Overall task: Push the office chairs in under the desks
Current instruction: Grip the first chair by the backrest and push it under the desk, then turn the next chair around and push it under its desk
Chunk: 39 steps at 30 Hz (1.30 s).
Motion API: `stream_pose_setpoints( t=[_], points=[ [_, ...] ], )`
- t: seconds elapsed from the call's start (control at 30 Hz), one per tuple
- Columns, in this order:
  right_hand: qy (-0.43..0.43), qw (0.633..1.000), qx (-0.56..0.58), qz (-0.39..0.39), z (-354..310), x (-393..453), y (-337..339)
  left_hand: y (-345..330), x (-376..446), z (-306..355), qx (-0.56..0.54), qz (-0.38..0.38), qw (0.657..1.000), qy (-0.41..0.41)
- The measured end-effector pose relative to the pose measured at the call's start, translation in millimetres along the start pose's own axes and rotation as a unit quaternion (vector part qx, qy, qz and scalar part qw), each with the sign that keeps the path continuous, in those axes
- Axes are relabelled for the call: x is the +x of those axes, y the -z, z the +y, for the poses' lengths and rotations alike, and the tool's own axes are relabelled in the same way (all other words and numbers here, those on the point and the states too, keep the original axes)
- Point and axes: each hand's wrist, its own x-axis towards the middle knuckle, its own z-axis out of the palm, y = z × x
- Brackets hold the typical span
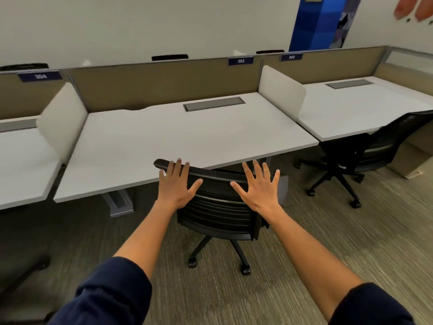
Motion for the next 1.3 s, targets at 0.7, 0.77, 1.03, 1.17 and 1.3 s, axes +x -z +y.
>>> stream_pose_setpoints(
  t=[0.7, 0.77, 1.03, 1.17, 1.3],
  points=[
    [0.318, 0.948, 0.018, -0.014, -228.9, -123.2, -18.7, 26.0, -287.5, -115.0, 0.017, 0.066, 0.963, 0.262],
    [0.349, 0.937, 0.026, -0.020, -277.6, -154.7, -23.0, 34.8, -337.5, -145.2, 0.014, 0.077, 0.952, 0.296],
    [0.450, 0.890, 0.066, -0.031, -463.0, -315.7, -37.0, 67.0, -545.8, -275.0, 0.021, 0.100, 0.916, 0.389],
    [0.490, 0.867, 0.085, -0.033, -550.0, -397.2, -44.6, 86.8, -646.1, -337.5, 0.042, 0.102, 0.897, 0.428],
    [0.528, 0.844, 0.089, -0.036, -625.7, -457.7, -47.6, 107.3, -725.2, -385.3, 0.043, 0.119, 0.878, 0.462]
  ],
)
